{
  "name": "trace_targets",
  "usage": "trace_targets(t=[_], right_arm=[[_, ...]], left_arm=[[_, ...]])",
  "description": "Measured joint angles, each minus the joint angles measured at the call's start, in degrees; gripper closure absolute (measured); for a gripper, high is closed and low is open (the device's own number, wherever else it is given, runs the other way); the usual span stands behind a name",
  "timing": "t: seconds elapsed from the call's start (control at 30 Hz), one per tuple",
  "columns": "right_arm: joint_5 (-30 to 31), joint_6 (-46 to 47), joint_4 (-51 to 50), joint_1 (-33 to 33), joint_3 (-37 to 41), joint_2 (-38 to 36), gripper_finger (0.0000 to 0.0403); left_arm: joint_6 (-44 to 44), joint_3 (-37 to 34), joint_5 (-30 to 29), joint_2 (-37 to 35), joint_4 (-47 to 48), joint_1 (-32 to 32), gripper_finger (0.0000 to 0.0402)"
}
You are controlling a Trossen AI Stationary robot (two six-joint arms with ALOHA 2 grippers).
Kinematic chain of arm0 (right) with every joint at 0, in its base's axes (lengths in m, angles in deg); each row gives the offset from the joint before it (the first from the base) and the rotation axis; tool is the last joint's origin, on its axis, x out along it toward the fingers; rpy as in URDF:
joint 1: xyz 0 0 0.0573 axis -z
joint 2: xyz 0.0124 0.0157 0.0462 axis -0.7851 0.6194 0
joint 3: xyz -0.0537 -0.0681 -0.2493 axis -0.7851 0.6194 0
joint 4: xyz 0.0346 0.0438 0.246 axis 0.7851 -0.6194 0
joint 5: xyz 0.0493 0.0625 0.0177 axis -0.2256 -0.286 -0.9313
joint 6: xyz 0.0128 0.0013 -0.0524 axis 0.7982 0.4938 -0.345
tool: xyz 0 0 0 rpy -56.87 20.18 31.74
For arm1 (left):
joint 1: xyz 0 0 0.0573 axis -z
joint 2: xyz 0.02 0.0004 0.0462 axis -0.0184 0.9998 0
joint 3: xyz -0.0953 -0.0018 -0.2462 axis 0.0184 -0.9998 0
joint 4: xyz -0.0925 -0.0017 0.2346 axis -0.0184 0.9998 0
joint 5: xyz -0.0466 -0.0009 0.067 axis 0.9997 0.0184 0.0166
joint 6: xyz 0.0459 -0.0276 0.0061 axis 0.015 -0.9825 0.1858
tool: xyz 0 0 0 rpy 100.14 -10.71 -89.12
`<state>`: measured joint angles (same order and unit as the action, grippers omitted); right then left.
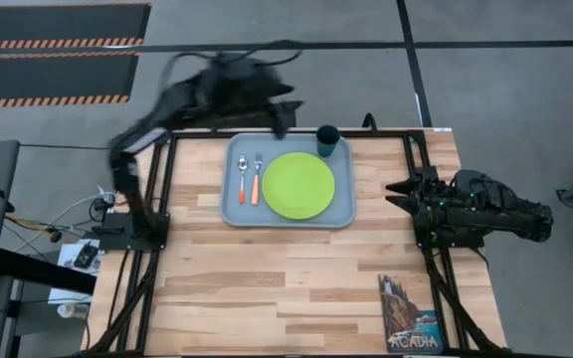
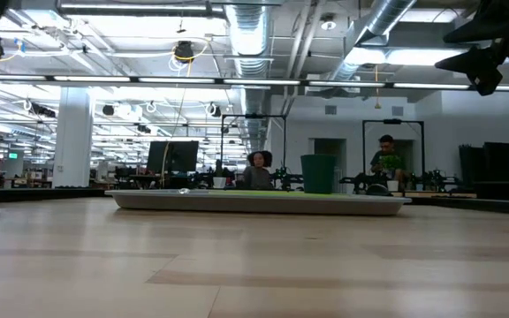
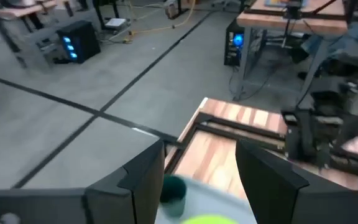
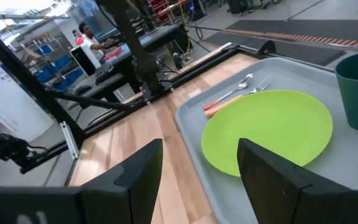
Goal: Pick and place plate/cup/fork/spoon on tray
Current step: Return to Home Position
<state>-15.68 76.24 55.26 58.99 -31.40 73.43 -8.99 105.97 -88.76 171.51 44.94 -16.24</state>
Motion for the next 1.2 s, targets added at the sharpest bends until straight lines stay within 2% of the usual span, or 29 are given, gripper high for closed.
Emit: trace_targets(t=[0.13, 0.33, 0.43, 0.53, 0.6, 0.63, 0.73, 0.93, 1.07, 1.2], right_arm=[[0.0, 0.4, 0.0, 0.0, 0.0, 0.0, 0.0170], [0.1, 0.5, 0.0, 0.0, 0.0, 0.0, 0.0170], [2.0, 0.1, 0.0, 0.0, 0.0, 0.0, 0.0170], [6.7, 0.1, 0.0, 0.0, 0.0, 0.0, 0.0170], [9.0, 0.1, 0.0, 0.0, 0.0, 0.0, 0.0170], [9.7, 0.1, 0.0, 0.0, 0.0, 0.0, 0.0170], [10.4, 0.0, 0.0, 0.0, 0.0, 0.0, 0.0170], [9.8, -3.3, 2.7, 0.0, 0.0, 0.0, 0.0170], [9.2, -7.3, 4.6, 0.0, 0.0, 0.0, 0.0170], [9.1, -11.4, 7.5, 0.0, 0.0, 0.0, 0.0170]], left_arm=[[-2.0, 0.0, -9.3, -8.5, 9.7, 5.8, 0.0213], [-10.7, 0.0, -28.1, -18.3, 20.6, 19.3, 0.0213], [-17.2, -0.8, -38.4, -20.9, 27.7, 27.2, 0.0213], [-27.5, -5.6, -50.1, -23.9, 37.1, 35.6, 0.0213], [-33.6, -11.4, -56.1, -26.7, 37.9, 40.4, 0.0213], [-33.9, -15.0, -57.3, -28.7, 36.9, 42.5, 0.0213], [-34.9, -26.0, -58.2, -34.2, 32.5, 48.4, 0.0213], [-47.2, -50.3, -61.9, -44.6, 27.9, 56.2, 0.0214], [-56.0, -67.2, -66.4, -52.4, 20.6, 59.8, 0.0214], [-64.9, -81.3, -69.1, -58.9, 10.8, 60.8, 0.0214]])
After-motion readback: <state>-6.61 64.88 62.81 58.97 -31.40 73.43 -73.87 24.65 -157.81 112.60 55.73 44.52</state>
